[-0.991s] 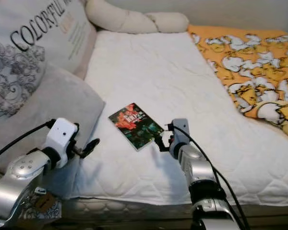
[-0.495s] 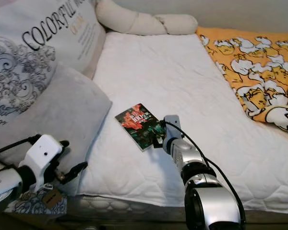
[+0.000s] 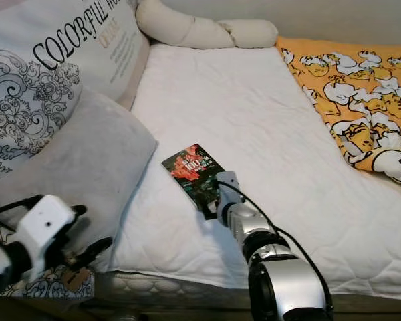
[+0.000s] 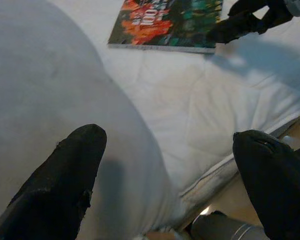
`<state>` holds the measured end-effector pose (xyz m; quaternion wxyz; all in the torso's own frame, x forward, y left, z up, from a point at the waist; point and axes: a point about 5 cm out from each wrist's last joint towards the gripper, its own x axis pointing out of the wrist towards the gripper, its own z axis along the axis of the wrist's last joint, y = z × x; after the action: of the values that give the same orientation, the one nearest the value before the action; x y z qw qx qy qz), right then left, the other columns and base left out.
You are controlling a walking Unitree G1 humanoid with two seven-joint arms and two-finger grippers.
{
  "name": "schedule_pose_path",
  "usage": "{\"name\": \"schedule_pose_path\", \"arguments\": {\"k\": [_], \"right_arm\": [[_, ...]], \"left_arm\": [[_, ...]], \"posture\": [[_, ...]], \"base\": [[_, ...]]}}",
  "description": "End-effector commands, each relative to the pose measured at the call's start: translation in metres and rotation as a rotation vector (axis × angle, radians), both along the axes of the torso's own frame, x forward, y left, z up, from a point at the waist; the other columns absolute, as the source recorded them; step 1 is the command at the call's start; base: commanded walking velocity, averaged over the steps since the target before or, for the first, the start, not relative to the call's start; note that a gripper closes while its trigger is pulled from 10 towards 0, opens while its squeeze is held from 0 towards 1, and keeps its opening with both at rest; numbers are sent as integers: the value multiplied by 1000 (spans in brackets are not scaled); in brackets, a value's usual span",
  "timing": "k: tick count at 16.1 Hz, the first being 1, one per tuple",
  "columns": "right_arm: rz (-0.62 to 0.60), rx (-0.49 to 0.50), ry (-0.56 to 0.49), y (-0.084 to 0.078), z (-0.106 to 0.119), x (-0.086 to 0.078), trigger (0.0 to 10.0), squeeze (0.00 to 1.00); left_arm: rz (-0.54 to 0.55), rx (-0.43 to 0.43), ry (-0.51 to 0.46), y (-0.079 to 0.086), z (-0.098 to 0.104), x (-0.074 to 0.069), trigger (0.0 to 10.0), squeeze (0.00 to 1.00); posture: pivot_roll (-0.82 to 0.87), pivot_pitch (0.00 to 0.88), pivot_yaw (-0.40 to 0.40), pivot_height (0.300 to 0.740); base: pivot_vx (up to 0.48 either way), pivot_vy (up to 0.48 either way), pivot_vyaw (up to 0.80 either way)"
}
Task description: Clean up the room
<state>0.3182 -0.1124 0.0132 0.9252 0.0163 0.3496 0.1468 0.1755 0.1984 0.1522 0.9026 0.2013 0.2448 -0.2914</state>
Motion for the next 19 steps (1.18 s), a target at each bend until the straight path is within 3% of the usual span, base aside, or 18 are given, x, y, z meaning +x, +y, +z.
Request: {"name": "schedule_pose_path", "arguments": {"k": [1, 6, 10, 13, 14, 19], "right_arm": [[-4, 6, 4, 1, -2, -2, 10000, 1000], [-35, 147, 72, 28, -10, -13, 10000, 1000], [-13, 217, 42, 41, -5, -12, 10000, 1000], [68, 278, 14, 55, -1, -13, 10000, 1000], [199, 270, -4, 68, 0, -18, 10000, 1000], [468, 229, -47, 91, -2, -33, 10000, 1000]], "left_arm": [[-12, 6, 5, 0, 5, -4, 10000, 0], [3, 27, 49, 2, 10, -22, 10000, 0], [9, 29, 55, 2, 13, -25, 10000, 0], [14, 31, 58, 2, 15, -26, 10000, 0], [14, 34, 60, 2, 15, -26, 10000, 0], [16, 38, 61, 3, 16, -23, 10000, 0]], "posture": [[272, 55, -10, 740], [301, 104, -9, 740], [310, 115, -6, 740], [315, 114, -3, 740], [315, 114, -1, 740], [317, 104, -2, 740]], "base": [[0, 0, 0], [0, 0, 0], [0, 0, 0], [0, 0, 0], [0, 0, 0], [0, 0, 0]]}}
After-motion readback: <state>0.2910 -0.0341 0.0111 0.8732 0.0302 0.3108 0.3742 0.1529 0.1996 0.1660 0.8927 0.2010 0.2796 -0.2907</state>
